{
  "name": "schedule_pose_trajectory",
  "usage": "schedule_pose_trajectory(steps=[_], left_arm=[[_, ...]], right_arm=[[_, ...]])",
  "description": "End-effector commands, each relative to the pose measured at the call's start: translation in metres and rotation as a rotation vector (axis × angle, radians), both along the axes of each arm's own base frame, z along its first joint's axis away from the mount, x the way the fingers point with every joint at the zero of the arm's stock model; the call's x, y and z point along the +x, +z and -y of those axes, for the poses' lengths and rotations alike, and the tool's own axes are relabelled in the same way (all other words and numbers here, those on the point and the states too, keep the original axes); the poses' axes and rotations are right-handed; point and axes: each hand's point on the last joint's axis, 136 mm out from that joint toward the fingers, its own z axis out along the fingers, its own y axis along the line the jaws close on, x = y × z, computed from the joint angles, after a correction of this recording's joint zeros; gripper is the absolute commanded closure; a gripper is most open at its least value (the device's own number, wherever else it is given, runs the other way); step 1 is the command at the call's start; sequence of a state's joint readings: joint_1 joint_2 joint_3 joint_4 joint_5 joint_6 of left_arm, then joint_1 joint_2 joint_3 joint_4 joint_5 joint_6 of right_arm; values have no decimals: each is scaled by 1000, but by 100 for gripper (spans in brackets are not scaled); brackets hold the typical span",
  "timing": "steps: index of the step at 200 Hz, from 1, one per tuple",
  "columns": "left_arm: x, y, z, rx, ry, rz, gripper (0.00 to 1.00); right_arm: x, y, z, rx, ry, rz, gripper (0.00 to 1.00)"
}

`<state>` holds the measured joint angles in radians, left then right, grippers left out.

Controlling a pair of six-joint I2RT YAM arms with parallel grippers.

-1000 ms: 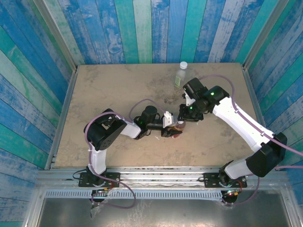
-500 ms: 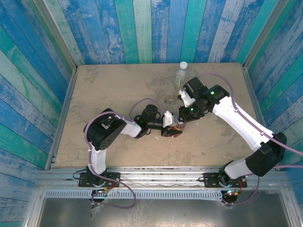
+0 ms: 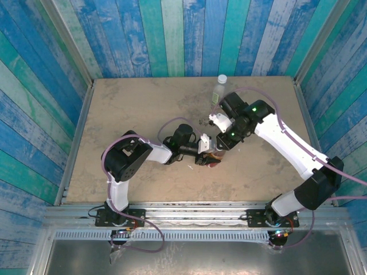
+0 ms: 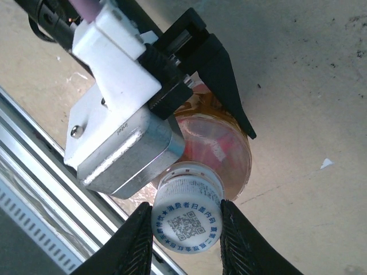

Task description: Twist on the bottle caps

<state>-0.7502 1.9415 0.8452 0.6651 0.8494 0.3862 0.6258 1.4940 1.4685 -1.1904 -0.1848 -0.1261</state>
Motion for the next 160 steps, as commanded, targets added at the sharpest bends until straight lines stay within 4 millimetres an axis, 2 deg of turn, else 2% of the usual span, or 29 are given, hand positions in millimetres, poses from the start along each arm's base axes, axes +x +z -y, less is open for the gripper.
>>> schedule_pose_trajectory(steps=[1,84,141,160], left_arm=[[-26,-75,-25,233,12,-248,43],[-34,-74,-25,235,-39,-273,43],[-39,-73,-25,237,-74,-286,43],[-41,-72,-25,236,-90,-291,43]], right_arm=[[1,23,-9,23,103,95,69],[-4,32,-11,-5,251,177,70],[-24,27,-16,-55,481,195,71],[-29,23,-12,-93,557,202,72]])
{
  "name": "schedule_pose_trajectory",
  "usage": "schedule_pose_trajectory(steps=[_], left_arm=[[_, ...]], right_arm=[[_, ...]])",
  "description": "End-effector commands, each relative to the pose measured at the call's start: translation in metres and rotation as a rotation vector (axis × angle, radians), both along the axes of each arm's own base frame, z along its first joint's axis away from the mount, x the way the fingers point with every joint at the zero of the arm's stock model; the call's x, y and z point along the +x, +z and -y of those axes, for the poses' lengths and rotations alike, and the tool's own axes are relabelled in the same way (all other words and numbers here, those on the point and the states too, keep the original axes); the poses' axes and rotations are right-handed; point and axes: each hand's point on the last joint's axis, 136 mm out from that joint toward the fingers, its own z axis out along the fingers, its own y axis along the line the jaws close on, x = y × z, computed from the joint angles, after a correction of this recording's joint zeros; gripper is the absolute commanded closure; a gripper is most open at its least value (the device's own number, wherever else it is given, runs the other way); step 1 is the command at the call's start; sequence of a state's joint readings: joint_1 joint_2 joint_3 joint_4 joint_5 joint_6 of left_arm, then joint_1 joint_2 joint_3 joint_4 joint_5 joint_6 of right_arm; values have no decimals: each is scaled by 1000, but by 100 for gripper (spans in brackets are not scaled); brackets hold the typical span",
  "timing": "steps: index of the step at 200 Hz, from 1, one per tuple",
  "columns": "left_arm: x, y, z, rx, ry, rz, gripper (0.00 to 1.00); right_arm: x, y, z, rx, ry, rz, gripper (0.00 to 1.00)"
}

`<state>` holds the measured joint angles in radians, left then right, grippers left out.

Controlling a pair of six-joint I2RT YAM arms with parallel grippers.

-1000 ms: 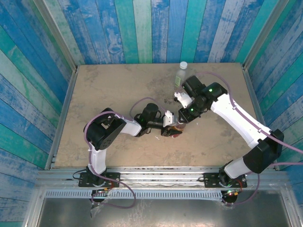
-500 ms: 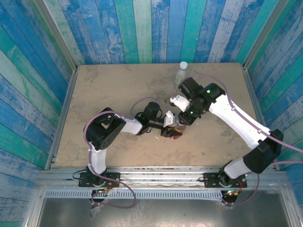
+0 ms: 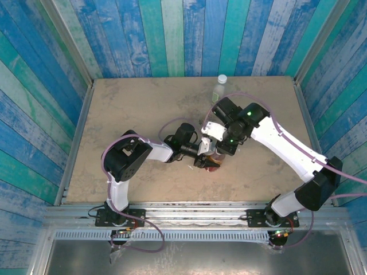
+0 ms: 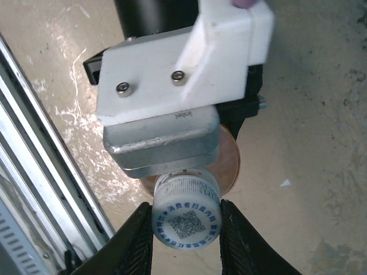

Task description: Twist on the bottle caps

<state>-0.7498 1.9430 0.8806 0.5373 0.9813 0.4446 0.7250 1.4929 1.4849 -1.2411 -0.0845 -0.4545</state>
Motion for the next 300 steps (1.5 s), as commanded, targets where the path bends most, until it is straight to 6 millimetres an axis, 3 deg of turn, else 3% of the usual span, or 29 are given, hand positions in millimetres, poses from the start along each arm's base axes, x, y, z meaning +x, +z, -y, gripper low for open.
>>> schedule_pose_trajectory(steps=[1,43,135,189,259,300], left_arm=[[-19,-71,-24,241,37,-222,43],[-21,-71,-24,243,26,-228,43],[-19,-73,-23,255,36,-241,44],[-17,-73,-22,261,48,-255,45],[-15,-75,-21,269,57,-264,46],[-12,-74,-21,266,76,-262,46]], right_arm=[[-12,23,-8,39,178,63,72],[-4,28,-4,4,193,107,74],[12,27,-6,-5,-78,66,75],[10,8,-1,-89,-194,-25,74],[11,2,3,-115,-261,-74,76],[14,-5,2,-98,-389,-135,77]])
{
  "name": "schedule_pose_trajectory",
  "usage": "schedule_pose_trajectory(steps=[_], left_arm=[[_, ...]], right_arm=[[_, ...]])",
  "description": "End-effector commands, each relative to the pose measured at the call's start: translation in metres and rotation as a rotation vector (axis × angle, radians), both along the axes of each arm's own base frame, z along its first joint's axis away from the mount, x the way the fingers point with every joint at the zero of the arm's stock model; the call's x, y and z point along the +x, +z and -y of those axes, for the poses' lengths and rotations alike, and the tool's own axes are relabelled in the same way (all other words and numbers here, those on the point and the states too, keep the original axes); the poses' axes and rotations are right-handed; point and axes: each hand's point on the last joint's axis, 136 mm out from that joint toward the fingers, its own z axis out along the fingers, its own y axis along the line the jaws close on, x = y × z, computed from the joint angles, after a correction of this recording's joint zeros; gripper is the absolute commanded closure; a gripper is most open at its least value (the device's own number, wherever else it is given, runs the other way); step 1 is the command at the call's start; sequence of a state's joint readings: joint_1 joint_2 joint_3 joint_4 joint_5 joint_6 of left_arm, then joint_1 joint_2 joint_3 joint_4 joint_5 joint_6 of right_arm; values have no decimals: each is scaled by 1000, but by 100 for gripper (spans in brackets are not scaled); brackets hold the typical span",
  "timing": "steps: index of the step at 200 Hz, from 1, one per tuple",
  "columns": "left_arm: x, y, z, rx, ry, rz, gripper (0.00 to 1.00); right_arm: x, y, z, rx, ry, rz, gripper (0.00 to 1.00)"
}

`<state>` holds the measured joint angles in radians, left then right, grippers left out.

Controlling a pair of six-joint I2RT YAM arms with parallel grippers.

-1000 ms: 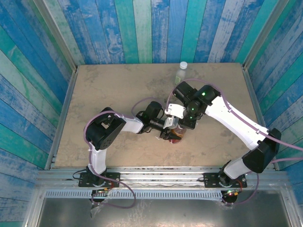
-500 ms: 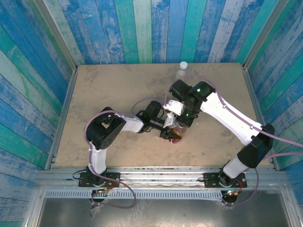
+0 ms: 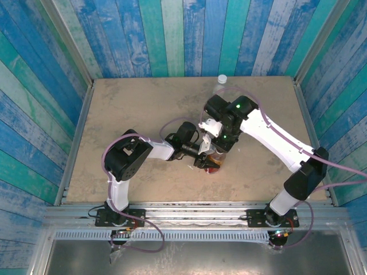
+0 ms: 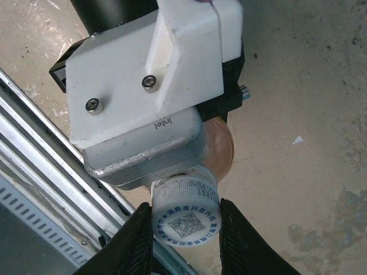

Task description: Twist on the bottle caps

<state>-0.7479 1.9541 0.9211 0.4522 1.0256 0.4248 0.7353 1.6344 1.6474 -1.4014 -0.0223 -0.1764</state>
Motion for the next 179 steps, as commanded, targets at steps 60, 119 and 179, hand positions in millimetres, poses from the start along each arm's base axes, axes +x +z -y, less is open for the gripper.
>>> schedule_pose_trajectory(steps=[60,119,179], left_arm=[[8,-72,-21,243,210,-154,46],[8,-75,-22,259,209,-148,46],[7,-79,-22,267,202,-152,46]], right_arm=[[5,-20,0,58,-506,-142,77],[9,-9,5,67,-533,-71,59],[4,24,4,175,-428,-12,29]])
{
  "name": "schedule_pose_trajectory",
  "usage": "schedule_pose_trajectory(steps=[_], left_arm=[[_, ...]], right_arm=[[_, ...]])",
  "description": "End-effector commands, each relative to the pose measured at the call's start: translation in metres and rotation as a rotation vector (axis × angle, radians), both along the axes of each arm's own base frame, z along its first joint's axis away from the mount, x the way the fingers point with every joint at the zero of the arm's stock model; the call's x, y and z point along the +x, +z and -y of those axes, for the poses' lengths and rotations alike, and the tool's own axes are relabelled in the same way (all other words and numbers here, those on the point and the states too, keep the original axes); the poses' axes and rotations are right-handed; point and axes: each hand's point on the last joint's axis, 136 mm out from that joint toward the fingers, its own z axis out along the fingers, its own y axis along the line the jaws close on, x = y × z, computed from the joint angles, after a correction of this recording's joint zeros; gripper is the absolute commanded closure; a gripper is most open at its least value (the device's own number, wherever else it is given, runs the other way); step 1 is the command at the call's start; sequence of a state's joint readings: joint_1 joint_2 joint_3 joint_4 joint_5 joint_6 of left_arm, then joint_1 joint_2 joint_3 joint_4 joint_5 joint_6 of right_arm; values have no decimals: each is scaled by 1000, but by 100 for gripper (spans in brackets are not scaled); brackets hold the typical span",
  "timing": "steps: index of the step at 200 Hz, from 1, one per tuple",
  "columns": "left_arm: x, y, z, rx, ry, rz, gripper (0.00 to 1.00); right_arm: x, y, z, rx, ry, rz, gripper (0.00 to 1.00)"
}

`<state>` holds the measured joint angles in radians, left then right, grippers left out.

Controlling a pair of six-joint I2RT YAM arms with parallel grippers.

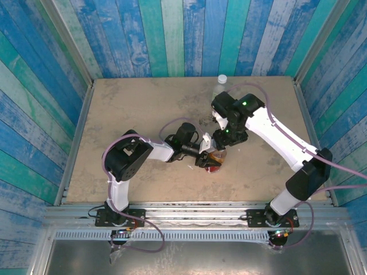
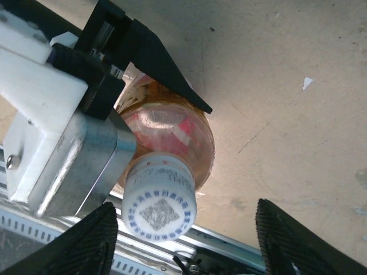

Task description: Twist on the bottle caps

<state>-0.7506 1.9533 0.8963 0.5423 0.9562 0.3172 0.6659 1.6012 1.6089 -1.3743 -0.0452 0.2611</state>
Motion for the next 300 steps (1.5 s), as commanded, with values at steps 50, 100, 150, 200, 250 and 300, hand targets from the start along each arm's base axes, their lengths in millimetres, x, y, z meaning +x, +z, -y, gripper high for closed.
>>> schedule_pose_trajectory(steps=[50,100,150,200,250,300], left_arm=[[-9,-78,-25,251,77,-146,45],[-18,-78,-27,244,25,-144,45],[-25,-81,-30,258,-28,-129,44],[-24,-82,-31,254,-30,-136,44],[-24,-81,-31,249,-34,-136,44],[-24,-83,-32,255,-34,-140,44]], right_arm=[[-11,48,-14,216,421,305,26],[-25,29,-6,170,791,383,36],[-23,16,-13,169,888,348,44],[-14,6,-11,133,876,305,51],[-8,11,-11,142,842,311,52],[-6,22,-13,192,814,332,52]])
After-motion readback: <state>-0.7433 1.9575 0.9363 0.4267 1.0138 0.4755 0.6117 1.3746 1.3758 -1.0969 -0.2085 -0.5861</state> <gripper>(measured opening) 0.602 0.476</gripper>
